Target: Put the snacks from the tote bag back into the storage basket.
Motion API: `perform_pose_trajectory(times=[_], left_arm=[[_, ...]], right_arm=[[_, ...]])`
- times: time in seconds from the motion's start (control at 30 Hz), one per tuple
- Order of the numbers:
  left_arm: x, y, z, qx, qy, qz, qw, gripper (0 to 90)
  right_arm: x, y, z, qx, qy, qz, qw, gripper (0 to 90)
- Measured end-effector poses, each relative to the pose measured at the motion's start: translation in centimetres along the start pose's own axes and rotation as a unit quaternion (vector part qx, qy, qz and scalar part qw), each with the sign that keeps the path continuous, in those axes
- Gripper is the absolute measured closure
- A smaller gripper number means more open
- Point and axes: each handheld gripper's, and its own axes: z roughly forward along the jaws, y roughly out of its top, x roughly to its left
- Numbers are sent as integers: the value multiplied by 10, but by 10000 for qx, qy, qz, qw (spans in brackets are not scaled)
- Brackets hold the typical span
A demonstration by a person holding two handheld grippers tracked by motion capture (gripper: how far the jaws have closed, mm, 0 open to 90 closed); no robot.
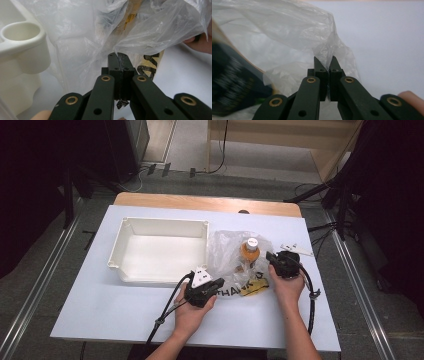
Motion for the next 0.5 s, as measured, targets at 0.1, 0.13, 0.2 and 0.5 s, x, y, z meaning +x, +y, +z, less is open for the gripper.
perform_pose_trajectory(times=[0.1, 0.13, 0.2, 0.5], left_arm=[[-1, 0, 1, 31, 55, -2, 10000, 900], [-1, 0, 1, 39, 59, 25, 10000, 900], [-2, 0, 2, 65, 76, 70, 9999, 900], [-11, -2, -10, -342, 35, 332, 9989, 707]], right_arm=[[-6, -5, 4, 209, -72, 73, 9997, 900], [-7, -6, 5, 248, -102, 104, 9996, 900], [-7, -7, 7, 364, -180, 110, 9991, 900], [-3, -12, 9, 354, -257, -117, 9990, 900]])
